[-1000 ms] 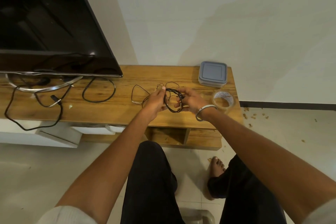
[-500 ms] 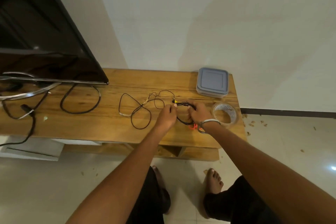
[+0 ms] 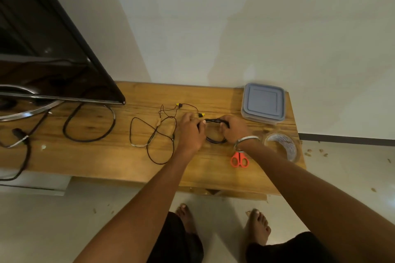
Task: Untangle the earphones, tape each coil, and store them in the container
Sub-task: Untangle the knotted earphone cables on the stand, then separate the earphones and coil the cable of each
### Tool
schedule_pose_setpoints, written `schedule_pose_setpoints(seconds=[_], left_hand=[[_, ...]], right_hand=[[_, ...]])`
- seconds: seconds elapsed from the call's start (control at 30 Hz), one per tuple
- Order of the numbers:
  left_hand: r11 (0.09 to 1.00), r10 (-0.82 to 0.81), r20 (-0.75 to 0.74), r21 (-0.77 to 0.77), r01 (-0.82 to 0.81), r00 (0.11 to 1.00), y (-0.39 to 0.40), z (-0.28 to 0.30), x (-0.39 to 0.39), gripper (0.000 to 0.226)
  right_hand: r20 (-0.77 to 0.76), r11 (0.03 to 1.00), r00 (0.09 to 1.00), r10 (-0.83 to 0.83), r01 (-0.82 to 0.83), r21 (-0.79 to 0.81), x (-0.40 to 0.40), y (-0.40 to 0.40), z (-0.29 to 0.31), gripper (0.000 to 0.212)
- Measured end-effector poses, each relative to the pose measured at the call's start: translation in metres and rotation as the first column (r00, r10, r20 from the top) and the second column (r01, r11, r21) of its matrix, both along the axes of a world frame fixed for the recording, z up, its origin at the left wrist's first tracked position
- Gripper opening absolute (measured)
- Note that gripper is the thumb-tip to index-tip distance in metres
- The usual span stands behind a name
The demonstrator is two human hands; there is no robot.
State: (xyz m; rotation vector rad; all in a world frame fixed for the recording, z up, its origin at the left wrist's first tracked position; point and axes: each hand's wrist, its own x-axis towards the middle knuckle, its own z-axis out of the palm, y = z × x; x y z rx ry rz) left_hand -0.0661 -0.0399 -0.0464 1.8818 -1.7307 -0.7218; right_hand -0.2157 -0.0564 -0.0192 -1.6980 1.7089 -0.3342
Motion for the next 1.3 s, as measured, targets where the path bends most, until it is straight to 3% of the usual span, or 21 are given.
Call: schedule_pose_setpoints(seconds=[0.1, 0.57, 0.97, 1.3], left_hand=[[1.000, 0.009, 0.079, -0.017, -0.008, 0.997, -0.015, -0.005, 0.002, 0.035], [0.998, -0.058, 0.075, 0.029, 0.055, 0.996, -0.054, -0.023, -0.006, 0.031], [0.984, -0.056, 0.167, -0.161, 0.083, 0.984, -0.048, -0.028, -0.009, 0.023], [0.984, -0.135, 0.131, -0.097, 0.148, 0.982, -0.048, -0.023, 0.000, 0.041]], right_hand=[[-0.035, 0.999, 0.999, -0.041, 0.040, -0.034, 0.007, -0.012, -0.004, 0.027], [-0.174, 0.973, 0.979, -0.104, 0.063, -0.224, 0.002, -0.040, -0.025, 0.030], [-0.207, 0.946, 0.969, -0.134, 0.063, -0.317, 0.003, -0.033, -0.035, 0.029], [-0.197, 0.940, 0.972, -0.124, 0.052, -0.336, 0.007, -0.024, -0.036, 0.041]])
